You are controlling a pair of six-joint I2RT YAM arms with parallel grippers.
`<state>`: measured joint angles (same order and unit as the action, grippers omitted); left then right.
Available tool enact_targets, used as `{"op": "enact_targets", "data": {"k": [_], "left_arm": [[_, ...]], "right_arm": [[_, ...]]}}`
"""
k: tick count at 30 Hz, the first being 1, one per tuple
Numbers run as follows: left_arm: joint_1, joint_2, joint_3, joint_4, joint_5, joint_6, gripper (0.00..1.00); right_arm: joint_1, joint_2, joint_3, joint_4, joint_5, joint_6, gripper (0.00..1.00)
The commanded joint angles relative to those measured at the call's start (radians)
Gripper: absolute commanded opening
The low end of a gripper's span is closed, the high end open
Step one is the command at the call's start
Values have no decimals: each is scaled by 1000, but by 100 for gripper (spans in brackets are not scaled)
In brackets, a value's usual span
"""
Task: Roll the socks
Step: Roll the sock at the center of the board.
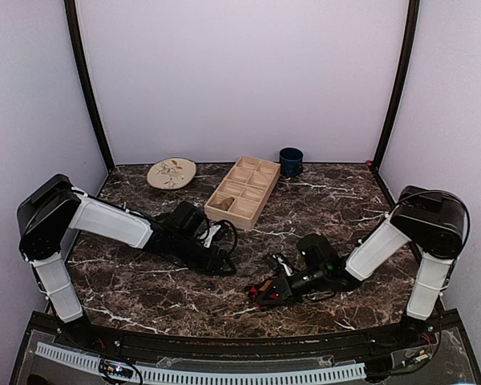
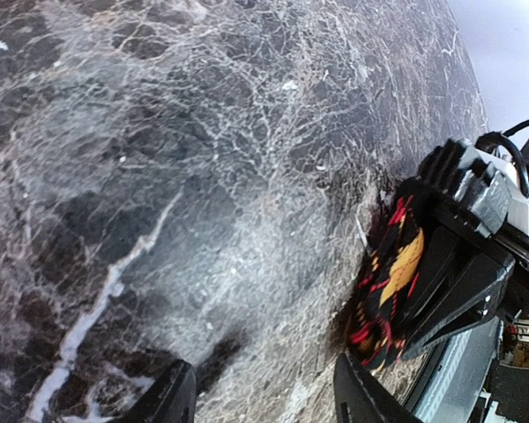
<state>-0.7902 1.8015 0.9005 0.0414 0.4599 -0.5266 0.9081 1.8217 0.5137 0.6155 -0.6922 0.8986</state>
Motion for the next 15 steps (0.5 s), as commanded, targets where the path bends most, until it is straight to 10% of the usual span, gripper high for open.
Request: {"op": "enact_targets", "data": {"k": [1,15], "left_arm": [[2,0,-66,-149,-119,7,57],[3,-147,-202,0,-146,-19,57]], "right_arm": [[-14,185,105,-221,14,-61,8],[-103,270,326,-326,-169,-67,8]]}}
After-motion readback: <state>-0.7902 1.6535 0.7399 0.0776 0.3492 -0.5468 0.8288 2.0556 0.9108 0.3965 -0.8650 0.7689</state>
